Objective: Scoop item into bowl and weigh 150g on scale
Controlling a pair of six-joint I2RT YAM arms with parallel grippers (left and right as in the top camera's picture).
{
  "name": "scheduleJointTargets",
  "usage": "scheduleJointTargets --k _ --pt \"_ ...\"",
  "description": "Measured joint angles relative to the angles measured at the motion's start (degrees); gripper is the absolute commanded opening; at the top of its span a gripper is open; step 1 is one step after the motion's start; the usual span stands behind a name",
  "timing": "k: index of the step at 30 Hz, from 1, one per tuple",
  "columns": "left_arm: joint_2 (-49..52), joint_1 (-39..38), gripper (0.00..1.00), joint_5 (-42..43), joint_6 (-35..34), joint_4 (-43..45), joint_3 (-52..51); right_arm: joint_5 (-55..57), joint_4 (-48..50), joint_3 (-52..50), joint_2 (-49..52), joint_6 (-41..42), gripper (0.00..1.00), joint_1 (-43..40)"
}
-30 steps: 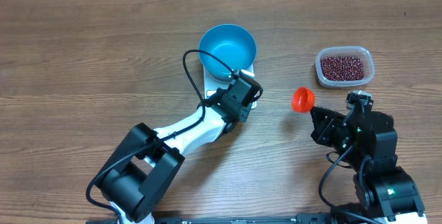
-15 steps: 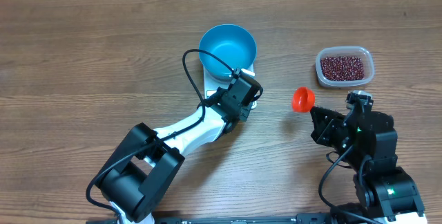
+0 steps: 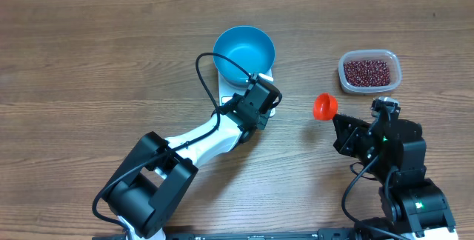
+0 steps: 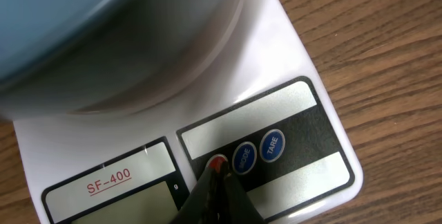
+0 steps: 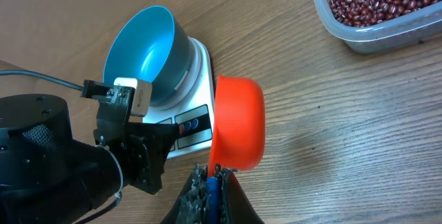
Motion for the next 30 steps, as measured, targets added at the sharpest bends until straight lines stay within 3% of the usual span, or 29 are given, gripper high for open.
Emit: scheduleJointTargets --k 30 --pt "1.38 0.00 0.08 -0.02 0.00 1.05 0.00 -0.02 0.02 0.00 0.00 -0.02 0.04 0.00"
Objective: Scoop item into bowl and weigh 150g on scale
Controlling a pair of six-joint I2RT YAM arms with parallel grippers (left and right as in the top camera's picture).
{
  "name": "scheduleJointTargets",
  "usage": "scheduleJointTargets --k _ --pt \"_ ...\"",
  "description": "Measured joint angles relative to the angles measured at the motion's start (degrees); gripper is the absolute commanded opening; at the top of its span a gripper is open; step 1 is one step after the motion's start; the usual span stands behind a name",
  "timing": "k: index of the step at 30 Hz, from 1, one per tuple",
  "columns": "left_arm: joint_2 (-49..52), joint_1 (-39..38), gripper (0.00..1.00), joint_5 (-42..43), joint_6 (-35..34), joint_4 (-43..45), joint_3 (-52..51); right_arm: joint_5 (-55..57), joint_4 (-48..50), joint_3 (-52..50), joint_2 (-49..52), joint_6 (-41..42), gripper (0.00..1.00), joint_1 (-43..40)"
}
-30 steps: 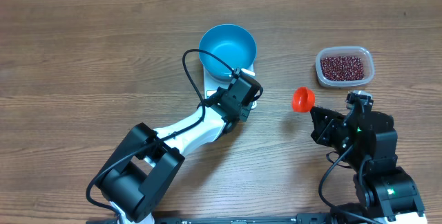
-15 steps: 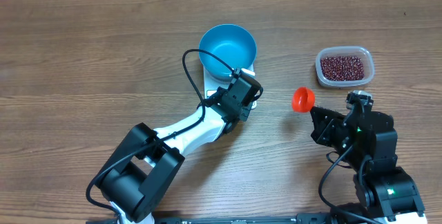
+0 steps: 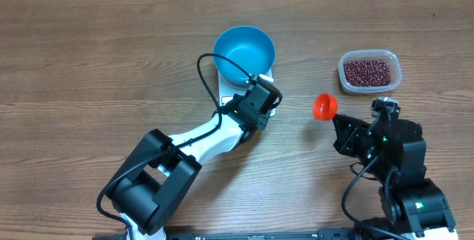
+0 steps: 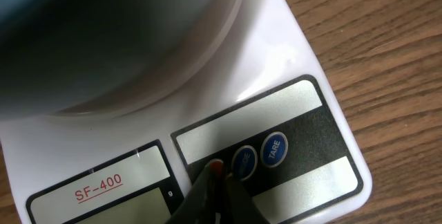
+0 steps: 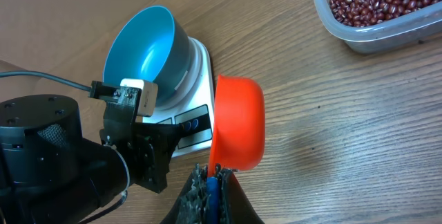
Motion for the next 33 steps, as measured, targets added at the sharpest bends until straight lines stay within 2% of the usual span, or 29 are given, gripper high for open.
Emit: scheduleJointTargets --k 14,23,33 --pt "0.00 0.00 0.09 -0.17 0.02 0.02 0.00 0.02 0.00 0.02 0.00 0.02 0.04 0.00" --pt "0.00 0.00 0.04 -0.17 0.00 0.02 0.00 0.02 0.00 0.02 0.00 0.02 0.04 0.00" --pt "0.02 0.17 0.04 -0.17 -0.15 0.02 0.00 0.04 -0.02 0.00 0.00 0.00 0.04 0.00"
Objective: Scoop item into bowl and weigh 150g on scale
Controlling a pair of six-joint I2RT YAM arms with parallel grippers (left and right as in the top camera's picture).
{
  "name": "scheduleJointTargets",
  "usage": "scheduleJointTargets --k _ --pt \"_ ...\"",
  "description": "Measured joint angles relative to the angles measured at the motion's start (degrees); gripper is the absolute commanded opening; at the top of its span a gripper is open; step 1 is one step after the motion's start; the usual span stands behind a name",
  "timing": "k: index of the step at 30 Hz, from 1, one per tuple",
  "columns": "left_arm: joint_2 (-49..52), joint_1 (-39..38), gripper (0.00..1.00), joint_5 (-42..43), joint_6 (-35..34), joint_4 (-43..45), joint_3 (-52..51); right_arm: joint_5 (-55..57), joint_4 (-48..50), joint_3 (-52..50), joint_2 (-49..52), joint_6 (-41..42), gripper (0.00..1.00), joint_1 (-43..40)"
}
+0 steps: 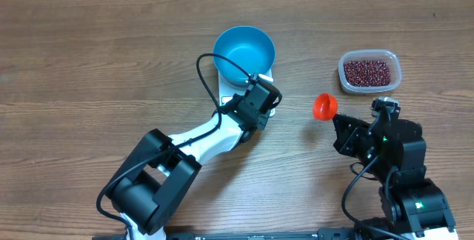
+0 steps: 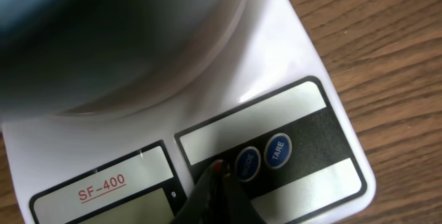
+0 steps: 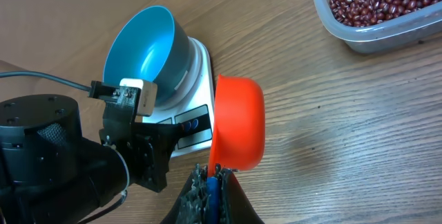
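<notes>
An empty blue bowl (image 1: 244,50) stands on the white scale (image 1: 231,90) at the table's middle back. My left gripper (image 2: 219,167) is shut, its tips on the red button of the scale's panel (image 2: 276,148), left of two blue buttons. My right gripper (image 3: 213,171) is shut on the blue handle of an orange scoop (image 3: 238,124), held above the wood right of the scale. The scoop (image 1: 324,107) looks empty. A clear tub of red beans (image 1: 369,72) sits at the back right.
The left arm's black cable (image 1: 215,66) loops over the bowl's near rim. Bare wooden table (image 1: 89,62) stretches to the left of the scale and between the scoop and the bean tub (image 3: 376,6).
The left wrist view has shifted slightly, the scale's panel sitting a little further right in it. The shut tips still rest on the red button. The right arm and scoop have not moved.
At each earlier moment the left gripper was shut with its tips at the scale's red button, and the right gripper held the orange scoop beside the scale. Only small shifts of the left wrist show between them.
</notes>
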Motion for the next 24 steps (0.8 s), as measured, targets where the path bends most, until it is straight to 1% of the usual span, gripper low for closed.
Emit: scheduleJointTargets --k 24 --pt "0.00 0.00 0.04 0.00 0.00 0.11 0.00 0.87 -0.02 0.02 0.00 0.02 0.04 0.00"
